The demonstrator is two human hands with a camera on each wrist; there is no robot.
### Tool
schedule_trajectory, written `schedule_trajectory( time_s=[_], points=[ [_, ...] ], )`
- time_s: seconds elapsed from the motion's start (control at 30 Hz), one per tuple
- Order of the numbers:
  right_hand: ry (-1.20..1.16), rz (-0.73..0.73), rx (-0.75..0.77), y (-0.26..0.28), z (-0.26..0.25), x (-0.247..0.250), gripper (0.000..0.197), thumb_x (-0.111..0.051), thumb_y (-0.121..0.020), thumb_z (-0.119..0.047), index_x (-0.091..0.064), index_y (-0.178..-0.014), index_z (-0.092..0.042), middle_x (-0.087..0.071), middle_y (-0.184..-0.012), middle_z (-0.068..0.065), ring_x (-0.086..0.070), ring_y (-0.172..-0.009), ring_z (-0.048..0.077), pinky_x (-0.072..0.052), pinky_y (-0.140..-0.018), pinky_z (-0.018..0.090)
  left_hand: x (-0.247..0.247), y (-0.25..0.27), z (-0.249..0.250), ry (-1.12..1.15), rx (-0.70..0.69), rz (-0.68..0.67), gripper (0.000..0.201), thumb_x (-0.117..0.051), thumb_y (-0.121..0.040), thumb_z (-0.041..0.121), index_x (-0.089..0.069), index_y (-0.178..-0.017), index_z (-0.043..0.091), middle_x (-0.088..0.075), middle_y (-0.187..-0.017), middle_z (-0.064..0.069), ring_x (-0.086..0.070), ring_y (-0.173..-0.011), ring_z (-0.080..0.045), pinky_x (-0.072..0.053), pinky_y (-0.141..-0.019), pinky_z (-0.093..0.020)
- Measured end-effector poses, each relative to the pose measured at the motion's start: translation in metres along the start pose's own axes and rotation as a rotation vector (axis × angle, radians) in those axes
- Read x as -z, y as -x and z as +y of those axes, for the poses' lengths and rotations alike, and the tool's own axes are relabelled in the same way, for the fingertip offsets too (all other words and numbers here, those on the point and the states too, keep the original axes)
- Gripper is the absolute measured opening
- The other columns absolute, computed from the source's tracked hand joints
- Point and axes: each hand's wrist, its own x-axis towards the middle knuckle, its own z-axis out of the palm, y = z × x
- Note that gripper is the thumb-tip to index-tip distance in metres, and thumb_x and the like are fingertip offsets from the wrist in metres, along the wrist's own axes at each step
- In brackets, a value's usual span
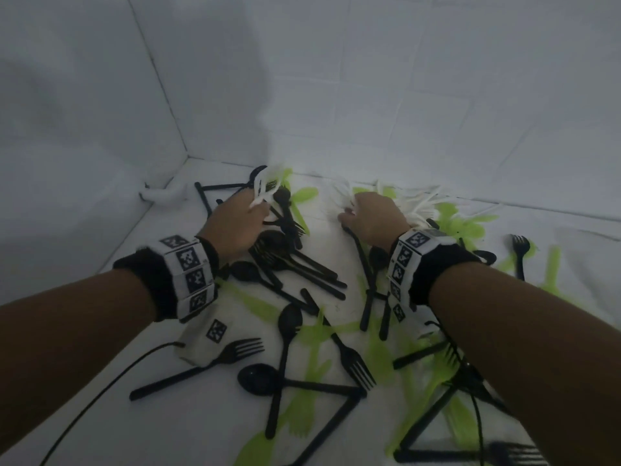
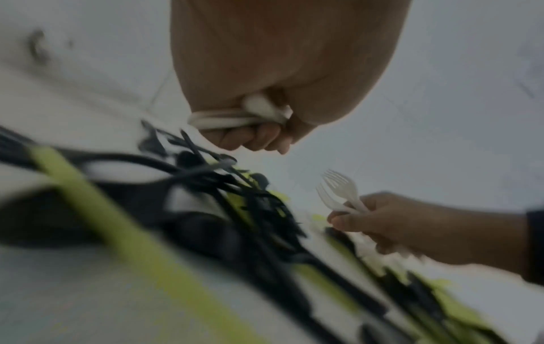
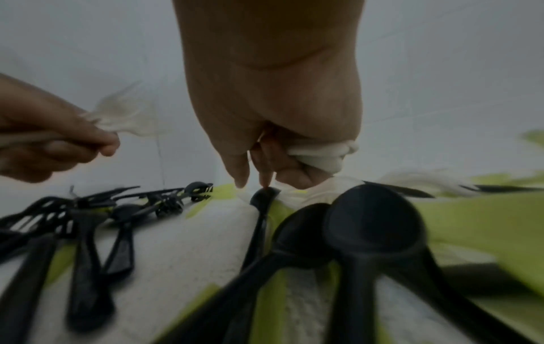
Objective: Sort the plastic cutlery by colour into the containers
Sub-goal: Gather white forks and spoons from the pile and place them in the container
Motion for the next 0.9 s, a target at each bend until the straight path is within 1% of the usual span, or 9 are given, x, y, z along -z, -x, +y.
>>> schedule_trajectory(
  time_s=[0.13, 0.2, 0.33, 0.43, 0.53, 0.6, 0.7, 0.8, 0.9],
  points=[
    [0.204, -0.083, 0.033, -0.012, -0.011, -0.009, 0.019, -0.051, -0.098, -0.032, -0.056, -0.1, -0.014, -0.059, -0.103, 0.006, -0.059, -0.092, 0.028, -0.045, -0.074, 0.034, 0.015, 0.004, -0.033, -0.27, -0.048, 0.1, 0.036, -0.042, -0.107, 0.029, -0.034, -0.073, 0.021, -0.043, -0.074, -0.003, -0.043, -0.068, -0.022, -0.027, -0.061, -0.037],
    [0.261, -0.078, 0.034, -0.015, -0.018, -0.01, 0.016, -0.05, -0.098, -0.027, -0.057, -0.098, -0.013, -0.062, -0.104, 0.007, -0.06, -0.091, 0.028, -0.046, -0.072, 0.034, 0.022, 0.004, -0.046, -0.313, -0.02, 0.098, 0.034, -0.041, -0.107, 0.029, -0.035, -0.075, 0.019, -0.043, -0.075, -0.003, -0.042, -0.068, -0.022, -0.027, -0.061, -0.036],
    [0.271, -0.041, 0.096, -0.017, -0.033, -0.009, 0.015, -0.053, -0.097, -0.036, -0.052, -0.094, -0.021, -0.056, -0.099, 0.001, -0.059, -0.096, 0.027, -0.046, -0.076, 0.035, 0.021, 0.008, -0.053, -0.407, 0.062, -0.123, 0.018, -0.041, -0.108, 0.029, -0.046, -0.098, 0.015, -0.055, -0.084, -0.004, -0.05, -0.071, -0.018, -0.034, -0.063, -0.034],
    [0.142, 0.005, 0.12, -0.017, -0.047, -0.006, 0.021, -0.048, -0.097, -0.037, -0.05, -0.086, -0.019, -0.055, -0.092, 0.002, -0.054, -0.087, 0.026, -0.041, -0.072, 0.033, 0.007, 0.015, -0.046, -0.402, -0.006, -0.224, 0.011, -0.043, -0.108, 0.027, -0.045, -0.099, 0.02, -0.052, -0.082, 0.002, -0.049, -0.07, -0.016, -0.033, -0.063, -0.032],
    [0.007, 0.104, 0.114, -0.017, -0.059, 0.002, 0.028, -0.048, -0.097, -0.035, -0.046, -0.076, -0.017, -0.055, -0.08, 0.0, -0.052, -0.073, 0.02, -0.033, -0.059, 0.03, -0.005, 0.022, -0.037, -0.347, -0.079, -0.311, 0.016, -0.047, -0.107, 0.028, -0.047, -0.094, 0.017, -0.051, -0.079, 0.005, -0.05, -0.07, -0.017, -0.034, -0.061, -0.032],
    [-0.099, 0.169, 0.116, -0.018, -0.066, 0.007, 0.032, -0.05, -0.097, -0.034, -0.042, -0.07, -0.018, -0.053, -0.077, 0.001, -0.049, -0.068, 0.018, -0.028, -0.054, 0.029, -0.003, 0.025, -0.035, -0.284, -0.138, -0.264, 0.019, -0.05, -0.105, 0.027, -0.052, -0.09, 0.015, -0.054, -0.078, 0.005, -0.05, -0.067, -0.013, -0.036, -0.061, -0.031],
    [-0.238, 0.276, 0.116, -0.019, -0.072, 0.01, 0.036, -0.052, -0.099, -0.034, -0.039, -0.069, -0.019, -0.054, -0.086, 0.01, -0.045, -0.066, 0.018, -0.025, -0.054, 0.03, 0.01, 0.017, -0.041, -0.347, -0.242, -0.083, 0.021, -0.048, -0.105, 0.024, -0.054, -0.089, 0.012, -0.05, -0.076, 0.005, -0.047, -0.065, -0.012, -0.032, -0.059, -0.029],
    [-0.329, 0.43, 0.115, -0.011, -0.08, 0.015, 0.032, -0.048, -0.103, -0.034, -0.041, -0.079, -0.014, -0.053, -0.088, 0.01, -0.044, -0.067, 0.017, -0.029, -0.063, 0.033, 0.03, -0.006, -0.054, -0.419, -0.161, 0.007, 0.018, -0.046, -0.104, 0.021, -0.047, -0.086, 0.016, -0.046, -0.077, 0.004, -0.045, -0.067, -0.017, -0.03, -0.06, -0.029],
    [-0.42, 0.468, 0.116, -0.002, -0.089, 0.015, 0.029, -0.045, -0.105, -0.037, -0.043, -0.088, -0.013, -0.054, -0.075, 0.0, -0.053, -0.069, 0.02, -0.041, -0.064, 0.037, 0.043, -0.034, -0.063, -0.49, -0.058, -0.009, 0.01, -0.043, -0.102, 0.018, -0.047, -0.094, 0.014, -0.052, -0.089, -0.001, -0.049, -0.082, -0.023, -0.036, -0.074, -0.034]
  ],
)
